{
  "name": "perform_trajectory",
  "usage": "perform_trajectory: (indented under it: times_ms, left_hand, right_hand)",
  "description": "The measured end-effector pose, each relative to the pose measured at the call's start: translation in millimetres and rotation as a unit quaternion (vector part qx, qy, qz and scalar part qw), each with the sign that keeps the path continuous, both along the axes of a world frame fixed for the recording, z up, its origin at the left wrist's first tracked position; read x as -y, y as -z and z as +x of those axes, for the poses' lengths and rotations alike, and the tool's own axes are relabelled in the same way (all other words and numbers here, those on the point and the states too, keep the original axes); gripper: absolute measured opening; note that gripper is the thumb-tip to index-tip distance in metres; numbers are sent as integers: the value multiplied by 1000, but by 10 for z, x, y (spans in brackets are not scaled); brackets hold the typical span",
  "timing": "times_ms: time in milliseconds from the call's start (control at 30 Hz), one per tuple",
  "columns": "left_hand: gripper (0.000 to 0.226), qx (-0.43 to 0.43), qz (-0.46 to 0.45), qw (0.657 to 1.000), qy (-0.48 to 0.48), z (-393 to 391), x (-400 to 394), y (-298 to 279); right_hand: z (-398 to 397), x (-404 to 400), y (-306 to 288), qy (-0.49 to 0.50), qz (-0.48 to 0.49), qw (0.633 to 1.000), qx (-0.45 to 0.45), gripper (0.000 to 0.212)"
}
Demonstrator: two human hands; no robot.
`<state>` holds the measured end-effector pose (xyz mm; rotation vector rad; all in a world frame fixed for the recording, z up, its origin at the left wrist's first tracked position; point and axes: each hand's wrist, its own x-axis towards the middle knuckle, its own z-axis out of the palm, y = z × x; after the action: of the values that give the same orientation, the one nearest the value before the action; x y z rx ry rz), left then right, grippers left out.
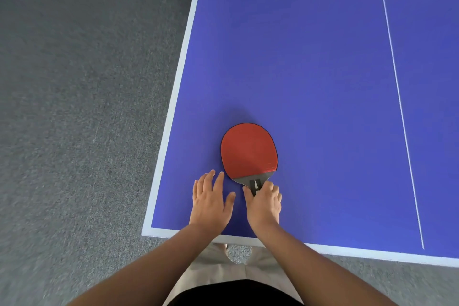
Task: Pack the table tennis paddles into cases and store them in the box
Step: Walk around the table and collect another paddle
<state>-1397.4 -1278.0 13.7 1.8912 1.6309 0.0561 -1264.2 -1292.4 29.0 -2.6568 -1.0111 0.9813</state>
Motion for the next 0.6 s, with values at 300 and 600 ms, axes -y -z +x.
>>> perform_trajectory:
  times_ms: [300,600]
  left_hand:
    - [63,-11,4,1000,-5,-110,-8,30]
    - [62,-4,3,1000,-10,-198,57,13]
  right_hand:
    - [49,-90,6,14,-45,999,-1,56]
    - [76,-139,-53,34,-47,998,-34,40]
